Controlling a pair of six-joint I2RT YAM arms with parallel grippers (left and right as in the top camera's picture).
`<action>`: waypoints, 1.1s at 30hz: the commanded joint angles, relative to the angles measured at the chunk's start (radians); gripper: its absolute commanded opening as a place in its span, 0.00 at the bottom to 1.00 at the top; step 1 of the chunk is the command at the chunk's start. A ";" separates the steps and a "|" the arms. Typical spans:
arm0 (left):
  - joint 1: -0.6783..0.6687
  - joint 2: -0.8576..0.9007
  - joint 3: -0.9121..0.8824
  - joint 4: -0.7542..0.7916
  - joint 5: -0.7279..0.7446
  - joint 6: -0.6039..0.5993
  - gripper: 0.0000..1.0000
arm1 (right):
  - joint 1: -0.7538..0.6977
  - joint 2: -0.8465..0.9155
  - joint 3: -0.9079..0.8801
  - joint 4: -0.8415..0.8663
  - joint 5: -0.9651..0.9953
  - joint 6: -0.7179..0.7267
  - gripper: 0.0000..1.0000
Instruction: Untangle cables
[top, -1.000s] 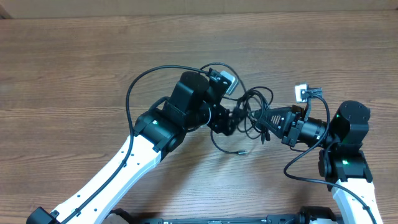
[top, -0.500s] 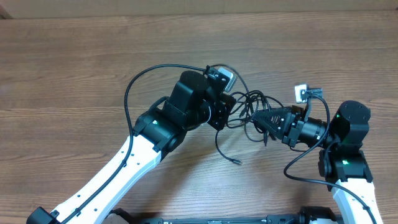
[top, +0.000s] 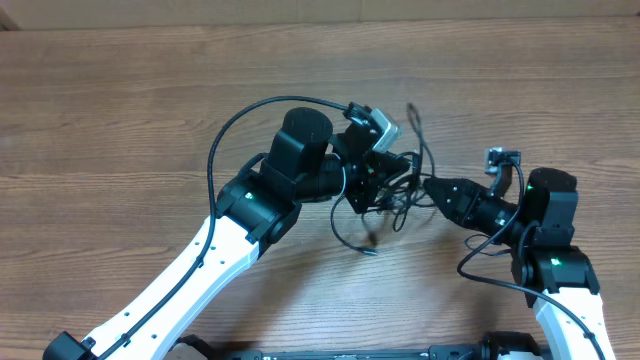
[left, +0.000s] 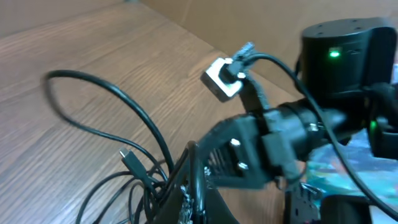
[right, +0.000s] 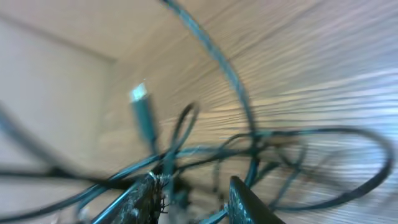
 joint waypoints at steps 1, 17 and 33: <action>-0.001 0.003 0.016 0.015 0.074 0.024 0.04 | -0.004 -0.013 0.004 -0.019 0.191 0.001 0.33; 0.058 0.003 0.016 0.123 0.142 0.047 0.04 | -0.004 -0.013 0.004 -0.037 0.165 -0.074 0.33; 0.104 0.003 0.016 0.249 0.177 -0.056 0.04 | -0.004 -0.019 0.004 0.058 -0.152 -0.248 0.46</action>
